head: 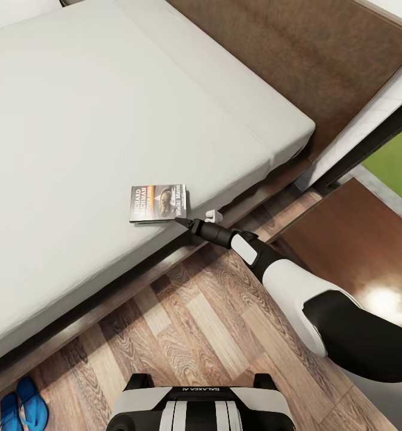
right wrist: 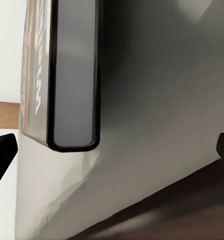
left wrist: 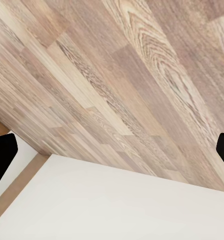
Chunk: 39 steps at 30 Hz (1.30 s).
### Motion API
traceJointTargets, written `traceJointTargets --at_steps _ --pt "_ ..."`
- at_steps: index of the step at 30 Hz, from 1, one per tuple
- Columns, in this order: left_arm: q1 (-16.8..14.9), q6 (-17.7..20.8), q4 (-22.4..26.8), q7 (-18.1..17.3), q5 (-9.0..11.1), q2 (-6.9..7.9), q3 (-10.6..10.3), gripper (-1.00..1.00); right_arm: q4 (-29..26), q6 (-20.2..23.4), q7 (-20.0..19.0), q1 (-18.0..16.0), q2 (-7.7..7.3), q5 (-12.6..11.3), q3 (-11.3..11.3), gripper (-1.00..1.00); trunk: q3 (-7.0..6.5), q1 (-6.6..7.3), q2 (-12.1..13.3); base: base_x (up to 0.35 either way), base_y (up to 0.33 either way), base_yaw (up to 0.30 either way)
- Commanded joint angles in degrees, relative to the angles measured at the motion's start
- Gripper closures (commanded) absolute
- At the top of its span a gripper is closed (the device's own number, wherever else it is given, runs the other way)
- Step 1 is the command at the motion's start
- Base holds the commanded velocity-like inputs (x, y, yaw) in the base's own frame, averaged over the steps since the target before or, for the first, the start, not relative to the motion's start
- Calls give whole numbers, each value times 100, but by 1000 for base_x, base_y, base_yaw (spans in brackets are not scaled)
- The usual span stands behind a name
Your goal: In the bedroom, move the book from the bed onto either nightstand, and place the two sandals side by side next to the bed.
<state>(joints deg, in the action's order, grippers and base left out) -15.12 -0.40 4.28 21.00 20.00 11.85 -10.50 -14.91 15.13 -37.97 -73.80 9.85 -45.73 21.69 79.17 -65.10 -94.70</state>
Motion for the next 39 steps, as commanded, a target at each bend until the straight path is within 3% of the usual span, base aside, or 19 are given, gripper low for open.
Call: traceJointTargets --at_steps 1,39 --pt "0 -4 4 18 57 1 -49 -100 0 36 9 -3 -2 -57 20 -100 2 0 -1 0 0 0" --pt "0 -152 3 18 48 1 -51 -100 -27 34 70 -3 12 -57 20 -100 2 0 -1 0 0 0"
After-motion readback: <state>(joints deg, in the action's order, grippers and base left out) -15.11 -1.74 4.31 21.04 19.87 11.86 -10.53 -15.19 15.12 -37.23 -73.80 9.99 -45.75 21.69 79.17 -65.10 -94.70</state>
